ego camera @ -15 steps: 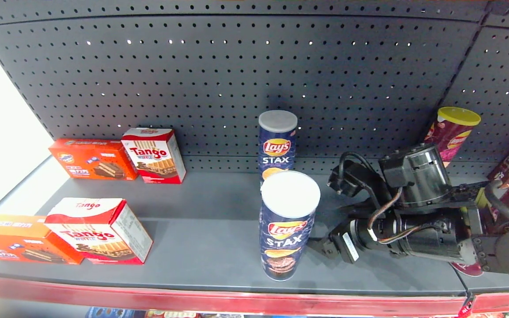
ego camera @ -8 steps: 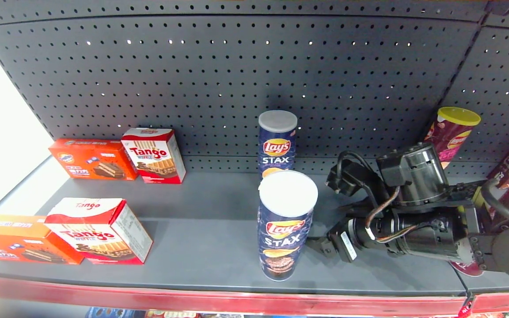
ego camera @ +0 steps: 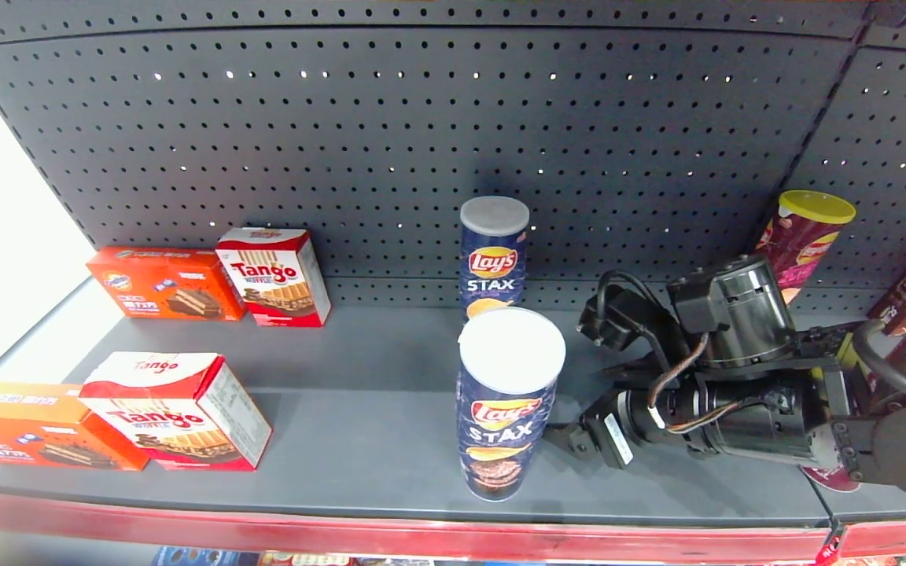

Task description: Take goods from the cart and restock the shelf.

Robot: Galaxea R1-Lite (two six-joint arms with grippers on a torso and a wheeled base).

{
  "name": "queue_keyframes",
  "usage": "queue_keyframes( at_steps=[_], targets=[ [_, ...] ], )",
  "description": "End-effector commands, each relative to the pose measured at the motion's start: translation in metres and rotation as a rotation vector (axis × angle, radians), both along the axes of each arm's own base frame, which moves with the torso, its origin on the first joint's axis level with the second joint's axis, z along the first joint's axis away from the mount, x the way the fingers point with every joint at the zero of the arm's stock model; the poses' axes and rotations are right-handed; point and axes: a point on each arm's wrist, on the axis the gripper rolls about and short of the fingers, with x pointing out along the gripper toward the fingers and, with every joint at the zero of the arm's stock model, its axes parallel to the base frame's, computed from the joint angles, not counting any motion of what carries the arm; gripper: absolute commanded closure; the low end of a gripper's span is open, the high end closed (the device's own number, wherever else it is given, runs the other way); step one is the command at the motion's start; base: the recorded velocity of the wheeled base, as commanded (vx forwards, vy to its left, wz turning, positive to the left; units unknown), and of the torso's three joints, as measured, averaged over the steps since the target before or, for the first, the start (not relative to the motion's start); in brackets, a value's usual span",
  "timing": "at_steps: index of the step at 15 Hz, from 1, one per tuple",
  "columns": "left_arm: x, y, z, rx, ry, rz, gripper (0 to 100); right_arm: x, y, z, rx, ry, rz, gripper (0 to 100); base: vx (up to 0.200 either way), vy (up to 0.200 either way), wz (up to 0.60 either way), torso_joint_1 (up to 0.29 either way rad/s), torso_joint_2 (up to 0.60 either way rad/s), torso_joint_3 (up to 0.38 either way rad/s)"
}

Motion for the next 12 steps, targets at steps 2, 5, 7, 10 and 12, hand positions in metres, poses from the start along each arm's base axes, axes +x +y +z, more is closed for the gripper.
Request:
queue_keyframes(
  at_steps=[2,5,7,10,12],
  targets=[
    [0.0001,0.0,0.0002,0.001,0.001,-0.001,0,-0.0026,-0.0033,0.0041,0.008,-0.01,-0.003,0,0.0,0.0,0.0,0.0,0.0,0.0],
    [0.0001,0.0,0.0002,0.0,0.001,0.0,0,-0.0022,-0.0006,0.0022,0.004,-0.006,0.003,0,0.0,0.0,0.0,0.0,0.0,0.0],
    [0.0001,0.0,0.0002,0.0,0.001,0.0,0,-0.0014,-0.0005,0.0005,0.0,-0.001,0.002,0,0.0,0.0,0.0,0.0,0.0,0.0],
    [0.0001,0.0,0.0002,0.0,0.001,0.0,0,-0.0036,-0.0036,0.0042,0.008,-0.01,-0.001,0,0.0,0.0,0.0,0.0,0.0,0.0],
    [0.0001,0.0,0.0002,0.0,0.001,0.0,0,-0.0073,-0.005,0.0078,0.016,-0.02,0.003,0,0.0,0.0,0.0,0.0,0.0,0.0]
  ],
)
